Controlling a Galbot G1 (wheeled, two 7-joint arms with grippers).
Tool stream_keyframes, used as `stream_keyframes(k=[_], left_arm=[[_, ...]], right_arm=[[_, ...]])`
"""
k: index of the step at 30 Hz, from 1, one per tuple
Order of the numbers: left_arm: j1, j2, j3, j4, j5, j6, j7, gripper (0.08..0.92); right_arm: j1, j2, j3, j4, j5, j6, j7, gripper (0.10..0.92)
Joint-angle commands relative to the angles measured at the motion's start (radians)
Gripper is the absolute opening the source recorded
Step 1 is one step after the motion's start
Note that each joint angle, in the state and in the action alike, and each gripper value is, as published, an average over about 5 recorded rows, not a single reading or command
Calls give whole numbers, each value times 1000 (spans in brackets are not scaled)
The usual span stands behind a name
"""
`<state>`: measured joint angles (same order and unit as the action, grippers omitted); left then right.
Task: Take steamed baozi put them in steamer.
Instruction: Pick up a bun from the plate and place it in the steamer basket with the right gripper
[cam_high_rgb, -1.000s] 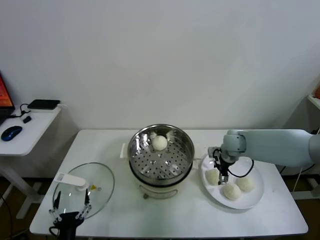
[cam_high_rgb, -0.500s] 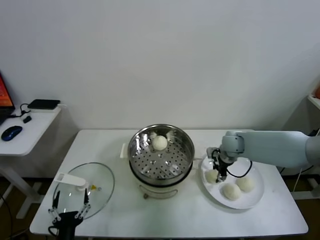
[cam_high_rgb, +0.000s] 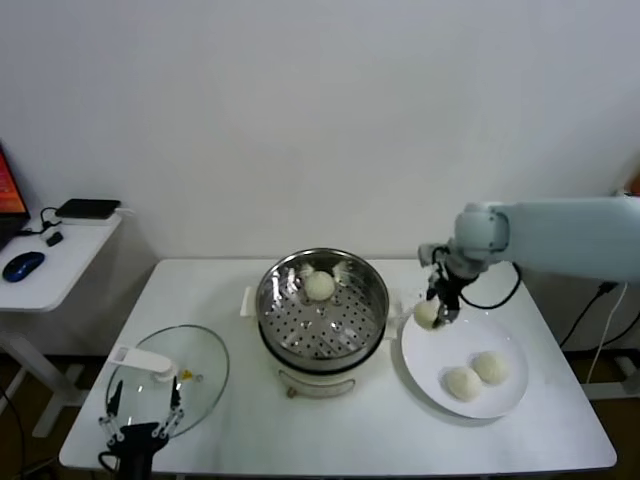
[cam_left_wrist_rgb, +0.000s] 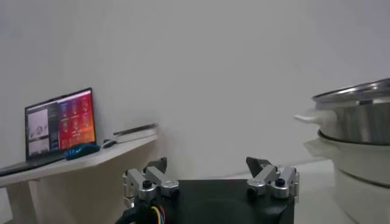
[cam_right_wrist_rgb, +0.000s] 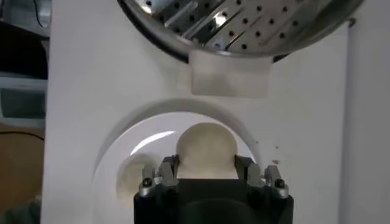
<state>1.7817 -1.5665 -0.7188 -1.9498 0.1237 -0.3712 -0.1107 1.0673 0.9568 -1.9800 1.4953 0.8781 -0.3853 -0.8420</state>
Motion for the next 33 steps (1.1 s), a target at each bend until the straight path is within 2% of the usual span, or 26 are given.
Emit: stream_keyframes(k=[1, 9, 16, 22, 33], left_arm=[[0, 2, 4, -10, 10, 3, 3, 823], [5, 1, 5, -18, 14, 7, 9, 823], [12, -2, 9, -35, 13, 11, 11, 823], [13, -7, 6, -43, 6, 18, 14, 823], [9, -18, 9, -37, 9, 15, 16, 823]], right_arm=[[256, 77, 51, 69, 180, -41, -89, 619], [7, 311, 288, -37, 212, -162, 46, 619], [-206, 478, 379, -167, 190, -198, 116, 621], [-310, 524, 368, -265, 123, -193, 115, 627], [-383, 530, 336, -327, 60, -170, 106, 632]])
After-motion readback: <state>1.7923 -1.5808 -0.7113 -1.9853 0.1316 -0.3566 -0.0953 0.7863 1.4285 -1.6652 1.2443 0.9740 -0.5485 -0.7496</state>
